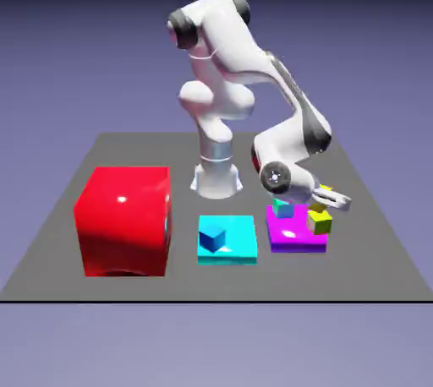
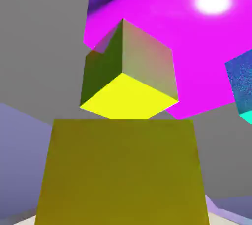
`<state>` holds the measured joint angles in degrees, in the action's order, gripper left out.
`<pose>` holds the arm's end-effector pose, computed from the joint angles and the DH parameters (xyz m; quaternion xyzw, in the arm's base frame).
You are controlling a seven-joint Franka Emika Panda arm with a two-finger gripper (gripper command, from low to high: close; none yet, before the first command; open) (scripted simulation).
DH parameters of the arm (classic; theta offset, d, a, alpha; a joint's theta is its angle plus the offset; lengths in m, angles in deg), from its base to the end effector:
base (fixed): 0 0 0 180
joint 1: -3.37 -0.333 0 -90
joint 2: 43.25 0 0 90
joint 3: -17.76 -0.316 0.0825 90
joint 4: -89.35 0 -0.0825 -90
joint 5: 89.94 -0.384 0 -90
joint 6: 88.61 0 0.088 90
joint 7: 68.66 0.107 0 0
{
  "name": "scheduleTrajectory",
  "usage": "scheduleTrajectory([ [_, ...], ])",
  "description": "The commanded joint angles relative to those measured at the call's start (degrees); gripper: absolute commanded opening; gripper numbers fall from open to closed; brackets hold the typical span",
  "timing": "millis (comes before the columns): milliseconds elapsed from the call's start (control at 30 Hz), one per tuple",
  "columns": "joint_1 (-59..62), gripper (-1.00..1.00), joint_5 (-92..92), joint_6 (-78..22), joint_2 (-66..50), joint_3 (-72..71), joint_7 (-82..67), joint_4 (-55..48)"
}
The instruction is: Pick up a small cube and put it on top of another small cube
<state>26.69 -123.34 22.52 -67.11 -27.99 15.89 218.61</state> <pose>0.4196 0.2294 0.2208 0.6627 -0.5799 -0.4729 0.0300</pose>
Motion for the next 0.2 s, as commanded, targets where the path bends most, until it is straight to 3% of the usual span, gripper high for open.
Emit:
scheduleTrajectory([
  [0, -1.01, -1.00, -0.19, 2.45, -1.13, 0.00, -0.35, 1.21],
  [33, -1.82, -1.00, -0.45, 4.43, -2.02, 0.00, -0.67, 2.17],
  [67, -1.82, 1.00, -0.45, 4.43, -2.03, 0.00, -0.67, 2.17],
  [167, 0.21, 1.00, 0.20, -0.55, 0.23, 0.00, 0.13, -0.25],
])
